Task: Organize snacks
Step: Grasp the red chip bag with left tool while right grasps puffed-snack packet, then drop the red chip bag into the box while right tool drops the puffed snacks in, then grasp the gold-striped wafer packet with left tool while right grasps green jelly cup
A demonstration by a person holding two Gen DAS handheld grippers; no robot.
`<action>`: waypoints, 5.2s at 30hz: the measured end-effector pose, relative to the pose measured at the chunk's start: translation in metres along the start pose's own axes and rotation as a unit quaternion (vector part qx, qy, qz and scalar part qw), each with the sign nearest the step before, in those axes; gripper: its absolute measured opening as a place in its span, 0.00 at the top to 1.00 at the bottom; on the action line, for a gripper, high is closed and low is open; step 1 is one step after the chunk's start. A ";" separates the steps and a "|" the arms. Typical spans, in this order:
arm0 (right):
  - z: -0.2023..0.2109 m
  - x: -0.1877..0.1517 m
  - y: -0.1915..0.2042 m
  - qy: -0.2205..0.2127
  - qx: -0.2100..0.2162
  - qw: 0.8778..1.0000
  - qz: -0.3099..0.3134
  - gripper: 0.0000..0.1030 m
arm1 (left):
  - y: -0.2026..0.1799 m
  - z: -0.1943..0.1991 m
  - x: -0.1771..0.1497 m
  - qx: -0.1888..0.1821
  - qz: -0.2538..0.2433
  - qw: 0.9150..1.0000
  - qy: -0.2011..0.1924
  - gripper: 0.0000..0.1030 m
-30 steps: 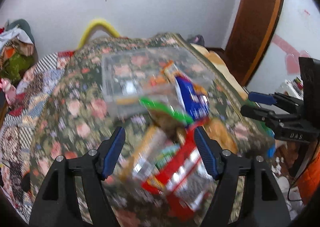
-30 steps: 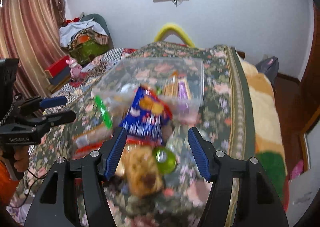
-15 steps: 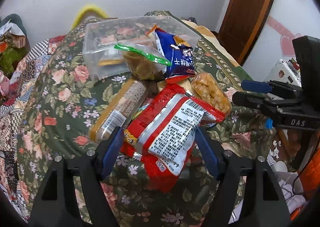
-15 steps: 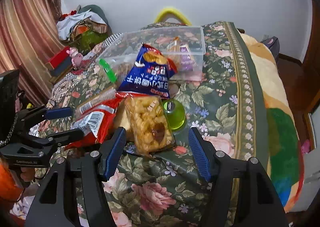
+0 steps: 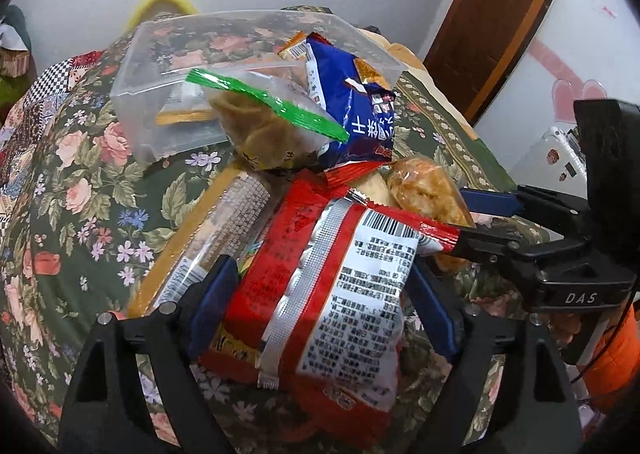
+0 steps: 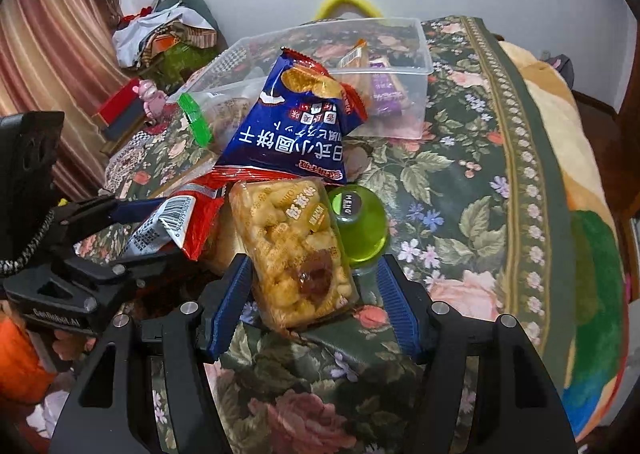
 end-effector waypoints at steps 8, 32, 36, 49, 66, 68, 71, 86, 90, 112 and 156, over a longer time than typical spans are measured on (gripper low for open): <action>-0.006 0.001 -0.004 0.001 0.041 0.999 -0.024 0.53 | -0.008 -0.002 -0.004 -0.001 -0.006 1.000 -0.017 0.28; 0.049 0.030 0.016 -0.088 0.006 0.996 0.011 0.58 | 0.004 0.090 0.023 0.054 0.011 0.989 -0.134 0.35; 0.056 0.046 0.018 -0.110 0.001 0.994 0.020 0.58 | 0.013 0.093 0.042 0.057 0.019 0.987 -0.146 0.35; 0.064 0.104 0.018 -0.163 -0.017 0.986 0.041 0.58 | 0.050 0.082 0.105 0.087 0.034 0.981 -0.168 0.35; -0.021 0.167 0.015 -0.113 -0.020 0.992 0.045 0.58 | 0.089 0.004 0.161 0.110 0.051 0.985 -0.124 0.35; -0.033 0.171 0.012 -0.101 -0.025 0.994 0.046 0.58 | 0.092 -0.006 0.166 0.113 0.053 0.985 -0.116 0.35; -0.049 0.175 0.008 -0.082 -0.028 0.995 0.046 0.58 | 0.098 -0.020 0.170 0.112 0.055 0.987 -0.103 0.35; -0.082 0.186 -0.004 -0.028 -0.027 0.998 0.050 0.58 | 0.112 -0.053 0.179 0.092 0.057 0.992 -0.069 0.33; -0.078 0.187 0.000 -0.031 -0.025 0.998 0.056 0.57 | 0.110 -0.046 0.177 0.088 0.059 0.992 -0.067 0.33; 0.024 0.123 0.012 -0.092 -0.034 0.989 0.110 0.47 | 0.095 0.052 0.094 0.100 0.046 0.990 -0.089 0.30; -0.013 0.022 -0.027 -0.020 -0.025 0.999 -0.010 0.58 | 0.065 0.021 -0.009 0.069 0.080 0.994 -0.025 0.66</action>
Point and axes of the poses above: each gripper's, at about its wrist camera, not at the fingertips, and z roughly against the way its jaws point, y to its left, x to its top, the point moved 1 cm from there along -z, roughly the way its jaws point, and after that the axes turned 2 degrees about -z, right-handed, at the moved point
